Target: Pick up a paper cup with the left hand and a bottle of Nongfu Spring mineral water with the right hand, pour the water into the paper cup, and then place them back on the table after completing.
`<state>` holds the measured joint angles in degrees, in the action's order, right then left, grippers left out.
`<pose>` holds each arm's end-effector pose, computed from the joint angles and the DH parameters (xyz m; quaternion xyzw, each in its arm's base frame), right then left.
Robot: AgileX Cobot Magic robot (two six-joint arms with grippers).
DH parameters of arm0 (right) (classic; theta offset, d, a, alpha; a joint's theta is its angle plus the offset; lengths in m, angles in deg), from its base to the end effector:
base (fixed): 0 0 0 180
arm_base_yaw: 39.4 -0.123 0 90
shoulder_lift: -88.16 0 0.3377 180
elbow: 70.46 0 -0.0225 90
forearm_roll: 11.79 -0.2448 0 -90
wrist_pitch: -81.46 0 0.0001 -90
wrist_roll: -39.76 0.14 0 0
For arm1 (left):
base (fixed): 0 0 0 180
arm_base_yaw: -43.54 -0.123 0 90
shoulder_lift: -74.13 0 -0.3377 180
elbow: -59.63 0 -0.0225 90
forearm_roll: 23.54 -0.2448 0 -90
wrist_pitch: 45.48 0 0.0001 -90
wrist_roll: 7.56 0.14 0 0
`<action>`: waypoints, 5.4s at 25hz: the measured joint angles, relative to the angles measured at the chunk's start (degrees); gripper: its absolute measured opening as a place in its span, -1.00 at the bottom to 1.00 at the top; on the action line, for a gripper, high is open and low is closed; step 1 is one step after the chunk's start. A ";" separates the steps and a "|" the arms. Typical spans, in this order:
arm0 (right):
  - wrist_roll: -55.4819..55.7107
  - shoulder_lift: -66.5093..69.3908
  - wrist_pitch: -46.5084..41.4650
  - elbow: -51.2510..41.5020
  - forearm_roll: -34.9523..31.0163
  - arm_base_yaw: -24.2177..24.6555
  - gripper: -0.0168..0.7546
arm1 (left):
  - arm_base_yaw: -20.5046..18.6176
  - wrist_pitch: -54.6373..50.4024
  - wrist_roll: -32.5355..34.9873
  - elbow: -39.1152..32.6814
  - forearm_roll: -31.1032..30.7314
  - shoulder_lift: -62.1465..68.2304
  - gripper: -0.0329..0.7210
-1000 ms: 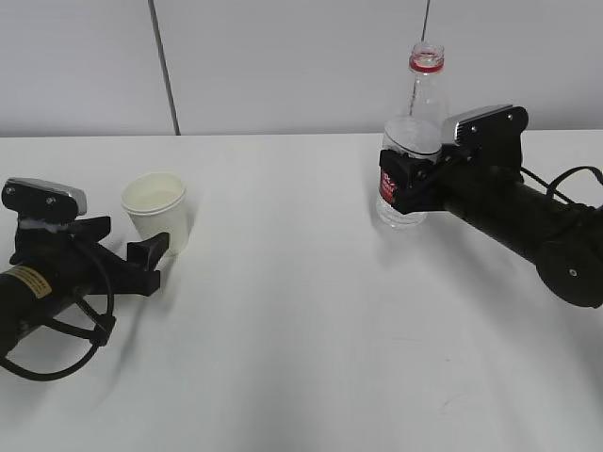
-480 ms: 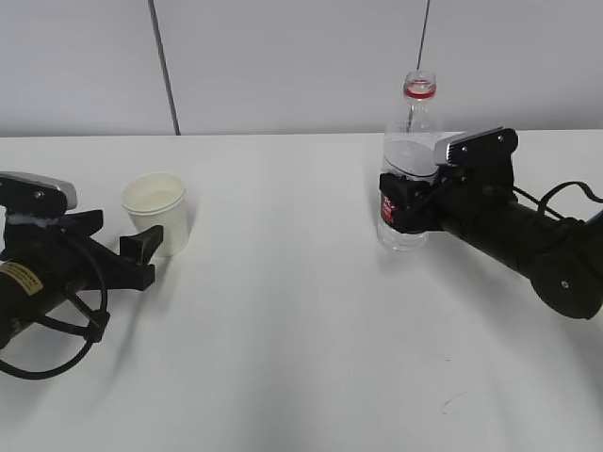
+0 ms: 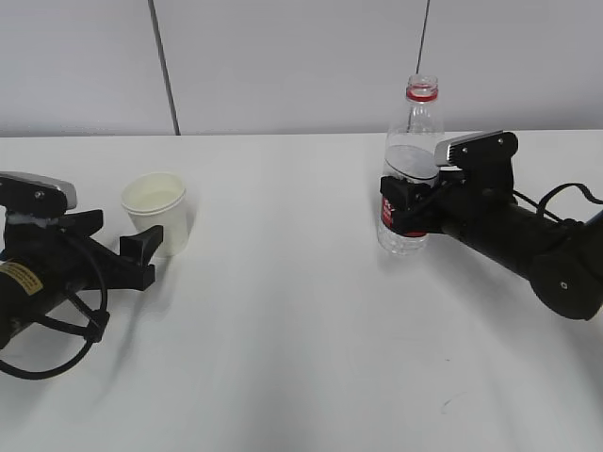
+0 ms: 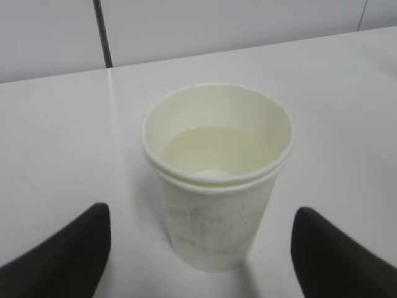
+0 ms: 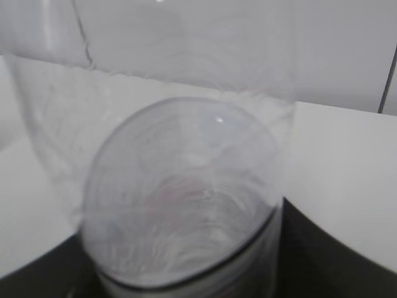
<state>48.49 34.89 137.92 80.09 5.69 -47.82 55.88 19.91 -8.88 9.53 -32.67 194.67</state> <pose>0.4444 0.1012 0.1529 -0.1438 0.7560 0.1372 0.6237 0.3543 -0.0982 0.1388 0.1460 0.7818 -0.1091 0.5964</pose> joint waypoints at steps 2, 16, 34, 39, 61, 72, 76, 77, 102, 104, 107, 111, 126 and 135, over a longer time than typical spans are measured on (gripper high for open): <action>0.04 0.00 -0.10 0.00 -0.09 0.00 0.11 | 0.00 0.00 0.00 0.00 0.00 0.00 0.54; 0.13 0.00 -0.25 0.00 0.12 0.00 0.11 | 0.00 0.00 0.00 0.00 0.00 0.00 0.54; 1.58 0.00 -0.97 0.00 1.40 0.00 0.36 | 0.00 0.00 0.00 0.00 0.02 0.00 0.54; 3.26 0.00 -1.82 0.00 2.74 0.00 0.71 | 0.00 0.00 0.00 0.00 0.02 0.00 0.54; 4.38 -6.78 -0.30 -10.49 -0.91 0.00 0.73 | 0.00 -0.07 0.00 -0.29 0.02 -0.75 0.54; 3.01 -18.34 -14.93 -15.34 -1.05 0.00 0.69 | 0.00 -3.52 0.00 -2.06 -1.08 -7.08 0.54; 2.87 -24.11 -22.54 -15.48 -1.05 0.00 0.66 | 0.00 -8.62 -0.19 -2.25 -1.70 -11.04 0.54; 2.87 -25.31 -24.06 -15.48 -1.05 0.00 0.65 | 0.00 -10.29 -0.48 -2.25 -1.72 -12.33 0.54; 10.15 -48.71 -94.95 -3.42 -12.66 0.00 0.48 | 0.00 -81.14 -8.56 5.04 1.81 -44.34 0.54; 9.87 -48.71 -101.10 -0.91 -14.58 0.00 0.48 | 0.00 -89.97 -8.56 7.25 2.75 -45.12 0.54; 9.06 -48.71 -109.77 2.44 -16.22 0.00 0.48 | 0.00 -102.89 -8.58 10.68 4.08 -45.38 0.54; 7.43 -48.71 -119.36 6.02 -16.81 0.00 0.48 | 0.00 -116.27 -8.58 15.26 4.95 -45.42 0.53; -0.82 -48.71 -126.23 7.14 -21.22 0.00 0.48 | 0.00 -135.50 -8.58 25.24 6.11 -45.44 0.42; -2.34 -52.41 -126.38 7.14 -21.22 0.00 0.48 | 0.00 -135.52 -8.58 25.24 6.92 -47.47 0.41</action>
<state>46.15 -17.52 11.55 87.23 -15.53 -47.82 55.88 -115.60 -17.46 34.77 -25.75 147.20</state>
